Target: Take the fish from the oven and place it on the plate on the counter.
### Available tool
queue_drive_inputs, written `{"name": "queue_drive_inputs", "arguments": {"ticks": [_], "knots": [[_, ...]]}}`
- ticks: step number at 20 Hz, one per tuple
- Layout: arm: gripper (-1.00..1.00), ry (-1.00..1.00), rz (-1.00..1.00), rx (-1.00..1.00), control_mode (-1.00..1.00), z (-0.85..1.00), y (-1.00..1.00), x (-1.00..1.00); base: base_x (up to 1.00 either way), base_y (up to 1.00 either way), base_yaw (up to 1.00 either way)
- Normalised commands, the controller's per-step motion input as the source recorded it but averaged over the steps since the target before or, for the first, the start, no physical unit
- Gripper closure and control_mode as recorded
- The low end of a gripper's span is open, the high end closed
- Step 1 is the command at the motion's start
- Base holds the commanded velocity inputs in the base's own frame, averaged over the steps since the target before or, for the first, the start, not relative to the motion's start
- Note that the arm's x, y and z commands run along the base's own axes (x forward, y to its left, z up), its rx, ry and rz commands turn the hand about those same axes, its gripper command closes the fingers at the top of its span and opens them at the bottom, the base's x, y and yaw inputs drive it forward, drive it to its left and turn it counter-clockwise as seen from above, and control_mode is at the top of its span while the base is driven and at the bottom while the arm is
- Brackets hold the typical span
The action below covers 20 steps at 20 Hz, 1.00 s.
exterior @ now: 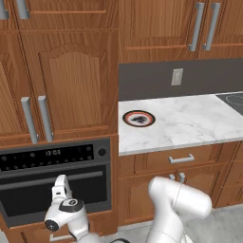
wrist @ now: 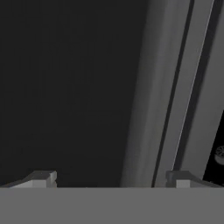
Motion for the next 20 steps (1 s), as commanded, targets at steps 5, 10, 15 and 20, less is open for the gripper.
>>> {"name": "queue_drive_inputs", "arguments": {"ticks": [5,10,15,20], "knots": [[-1.00,-0.07,0.00,0.00,-1.00,-0.02,0.16,0.38,0.00,0.00,0.00],[-1.00,-0.06,0.00,0.00,-1.00,-0.11,0.18,0.36,0.00,0.00,0.00],[-1.00,-0.01,0.00,0.00,-1.00,-0.28,0.11,0.44,0.00,0.00,0.00],[-1.00,0.00,0.00,0.00,-1.00,-0.33,0.11,0.47,0.00,0.00,0.00]]}}
